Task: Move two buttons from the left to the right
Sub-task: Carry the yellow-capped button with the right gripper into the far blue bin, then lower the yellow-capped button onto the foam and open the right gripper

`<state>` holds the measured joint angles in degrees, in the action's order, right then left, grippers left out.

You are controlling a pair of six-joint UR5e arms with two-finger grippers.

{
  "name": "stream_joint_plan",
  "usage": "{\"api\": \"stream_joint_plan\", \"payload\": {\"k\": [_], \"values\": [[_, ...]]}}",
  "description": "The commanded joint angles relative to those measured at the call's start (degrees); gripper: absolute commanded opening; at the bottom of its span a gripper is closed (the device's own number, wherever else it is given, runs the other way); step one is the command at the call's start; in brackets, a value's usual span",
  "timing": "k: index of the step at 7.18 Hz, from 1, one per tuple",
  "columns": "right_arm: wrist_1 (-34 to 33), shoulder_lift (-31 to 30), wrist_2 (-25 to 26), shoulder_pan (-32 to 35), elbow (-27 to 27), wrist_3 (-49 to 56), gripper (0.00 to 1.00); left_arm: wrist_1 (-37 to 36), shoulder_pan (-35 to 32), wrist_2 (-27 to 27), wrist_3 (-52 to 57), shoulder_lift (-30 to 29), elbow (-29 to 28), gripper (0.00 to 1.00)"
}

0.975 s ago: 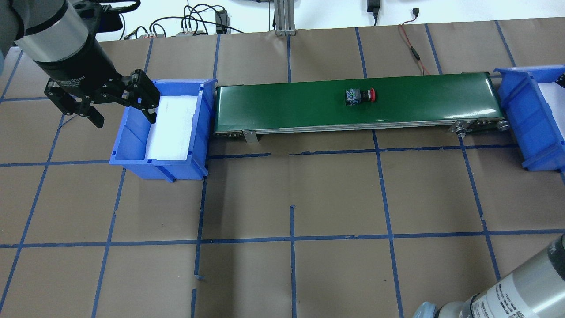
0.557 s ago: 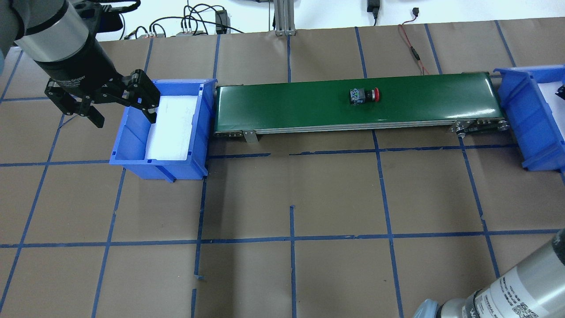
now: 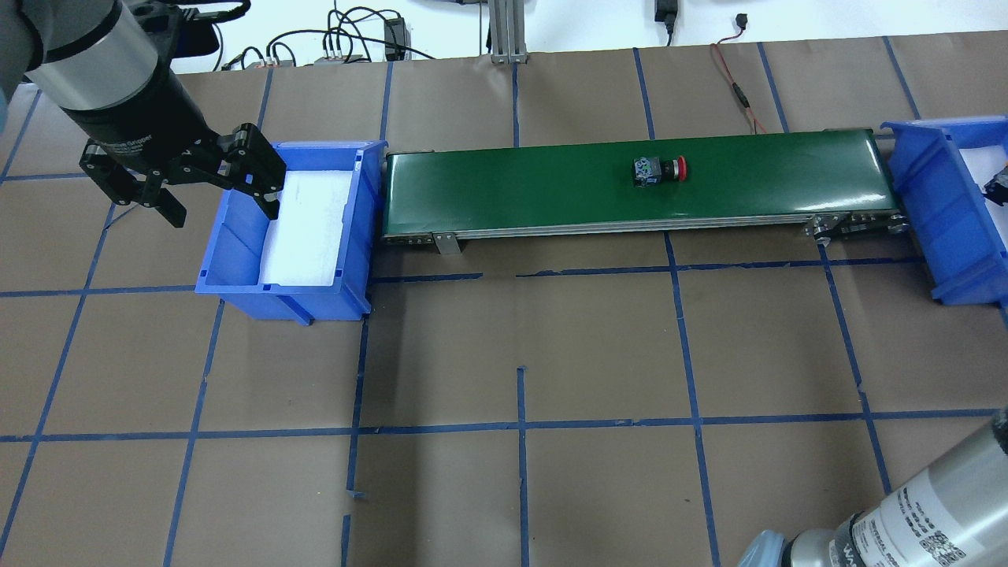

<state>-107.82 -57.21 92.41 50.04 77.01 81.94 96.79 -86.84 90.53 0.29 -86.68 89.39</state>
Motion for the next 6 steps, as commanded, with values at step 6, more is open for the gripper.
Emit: {"api": "stream_joint_plan", "payload": {"k": [6], "values": [[-7.83,1.57,-4.67,-1.44,2.89,27.01,0.26,-0.02,0.00,0.00,0.07,-0.07,-0.09,1.00]]}}
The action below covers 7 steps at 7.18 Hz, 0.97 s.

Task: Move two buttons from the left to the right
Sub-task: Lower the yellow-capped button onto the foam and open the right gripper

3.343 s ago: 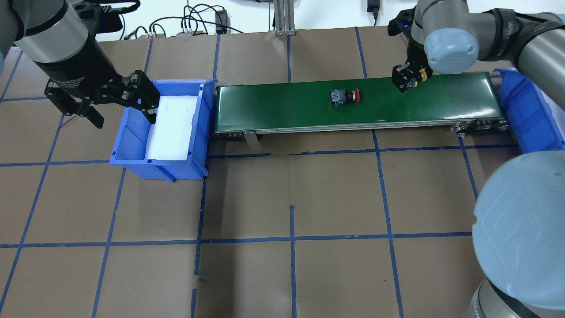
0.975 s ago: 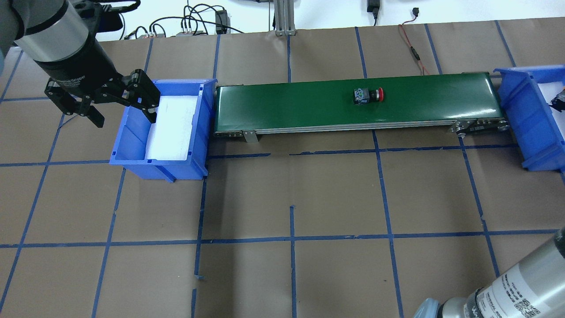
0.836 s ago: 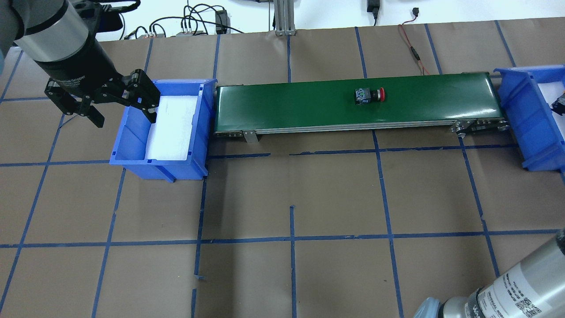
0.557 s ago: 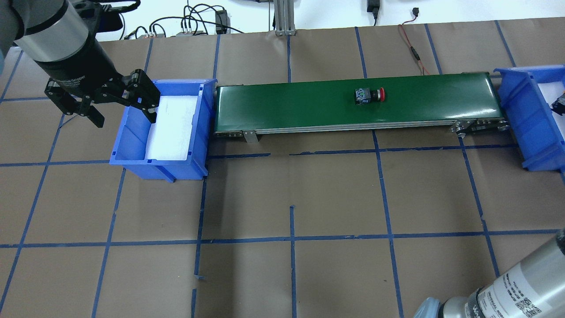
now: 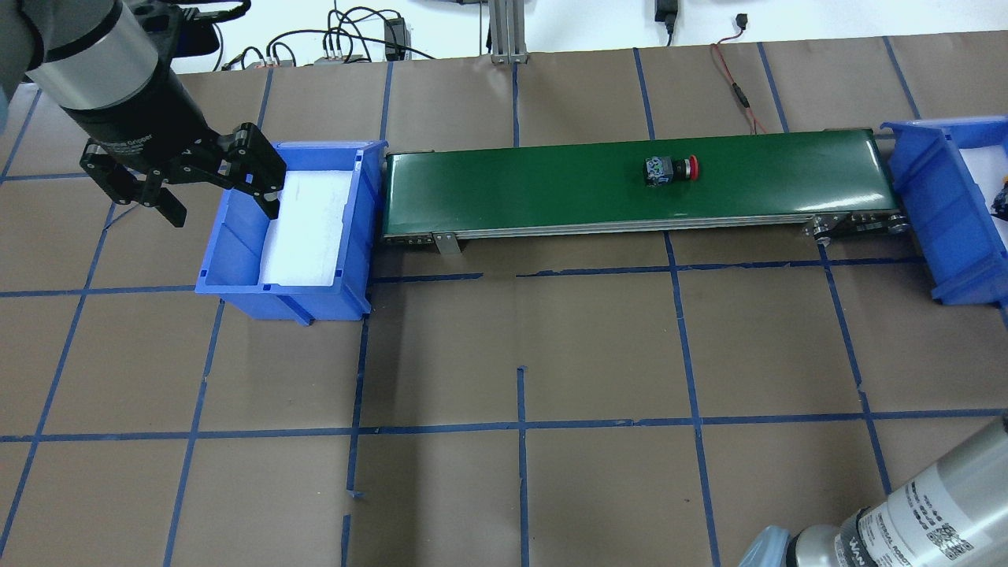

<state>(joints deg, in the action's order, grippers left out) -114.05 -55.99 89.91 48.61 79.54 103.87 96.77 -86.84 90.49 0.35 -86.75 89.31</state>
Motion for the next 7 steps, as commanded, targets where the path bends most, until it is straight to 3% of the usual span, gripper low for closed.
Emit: {"api": "stream_joint_plan", "payload": {"k": [1,4,6,7], "values": [[-2.05,1.13,-4.46,0.00,0.52,8.42,0.28,0.00,0.00,-0.05,0.00,0.00,0.07,1.00],[-2.14,1.14,-6.41,0.00,0.44,14.95,0.30,0.00,0.00,-0.05,0.00,0.00,-0.01,1.00],[-2.67,1.23,-5.80,0.00,0.26,15.05,0.66,0.00,0.09,-0.05,0.00,0.00,-0.02,1.00],[-3.89,1.23,-5.45,-0.09,0.26,15.05,0.78,-0.52,0.09,-0.14,0.09,0.00,-0.02,1.00]]}}
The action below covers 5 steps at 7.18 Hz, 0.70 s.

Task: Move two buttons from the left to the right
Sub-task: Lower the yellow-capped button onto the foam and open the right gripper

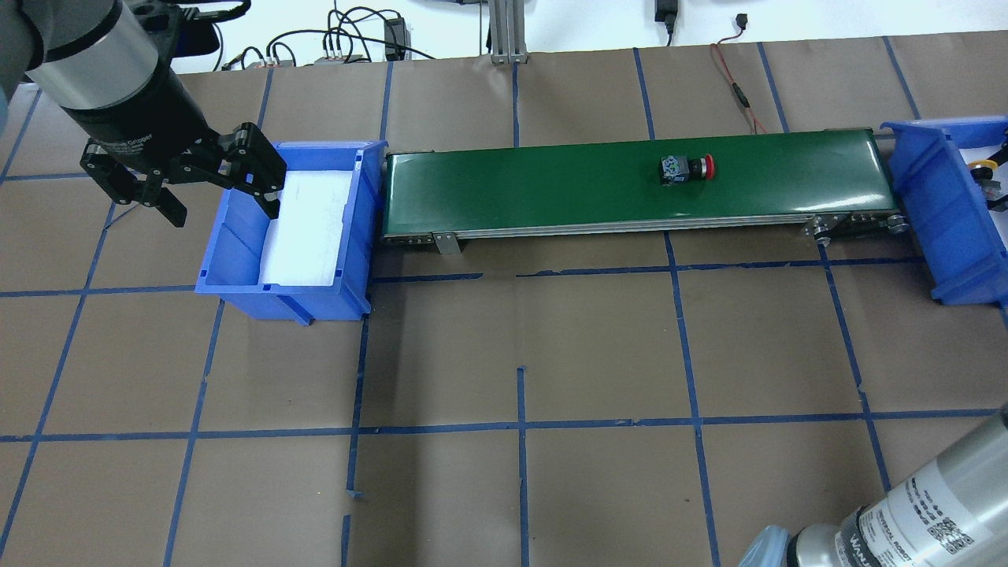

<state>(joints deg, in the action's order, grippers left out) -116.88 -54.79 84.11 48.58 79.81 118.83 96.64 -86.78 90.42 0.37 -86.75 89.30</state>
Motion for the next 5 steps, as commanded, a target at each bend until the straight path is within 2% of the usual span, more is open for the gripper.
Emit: {"api": "stream_joint_plan", "payload": {"k": [1,2,4,5], "values": [[-1.24,0.03,0.78,-0.24,0.08,0.08,0.80,-0.40,0.03,-0.07,0.07,0.00,0.08,1.00],[-1.68,0.03,0.79,-0.59,0.17,0.08,0.84,-0.40,0.03,-0.07,0.07,-0.09,-0.01,1.00],[-2.65,0.12,0.79,-0.68,0.43,0.08,0.86,-0.48,0.03,-0.15,0.07,-0.09,0.08,1.00],[-2.65,0.12,0.61,-0.68,0.52,0.08,0.92,-0.48,0.03,-0.15,0.07,-0.09,0.08,1.00]]}}
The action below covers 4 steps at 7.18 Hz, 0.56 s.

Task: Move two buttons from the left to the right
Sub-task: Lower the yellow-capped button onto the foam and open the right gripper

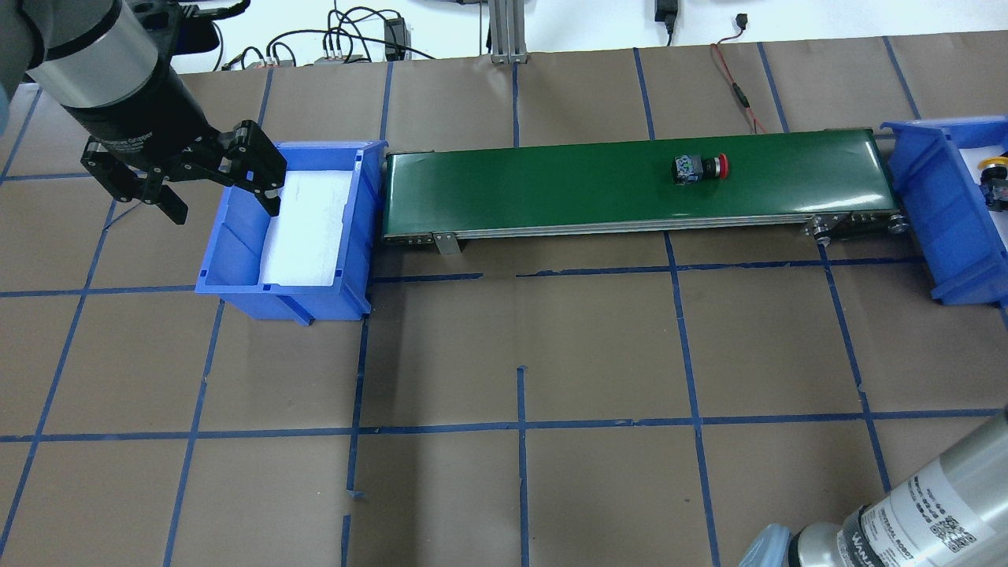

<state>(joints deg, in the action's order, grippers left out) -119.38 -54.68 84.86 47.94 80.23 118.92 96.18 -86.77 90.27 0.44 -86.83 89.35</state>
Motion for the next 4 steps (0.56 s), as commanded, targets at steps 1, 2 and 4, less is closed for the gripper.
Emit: {"api": "stream_joint_plan", "payload": {"k": [1,2,4], "values": [[-0.58,0.02,0.04,-0.04,0.10,0.00,1.00,-0.03,0.02,0.08,0.00,0.00,0.03,1.00],[-0.59,-0.07,0.04,-0.04,0.01,0.00,1.00,-0.03,0.02,-0.01,0.00,0.00,0.03,1.00],[-0.59,-1.90,0.04,-0.04,-0.60,-2.53,1.00,-0.03,0.02,-0.01,0.00,0.00,0.03,1.00]]}}
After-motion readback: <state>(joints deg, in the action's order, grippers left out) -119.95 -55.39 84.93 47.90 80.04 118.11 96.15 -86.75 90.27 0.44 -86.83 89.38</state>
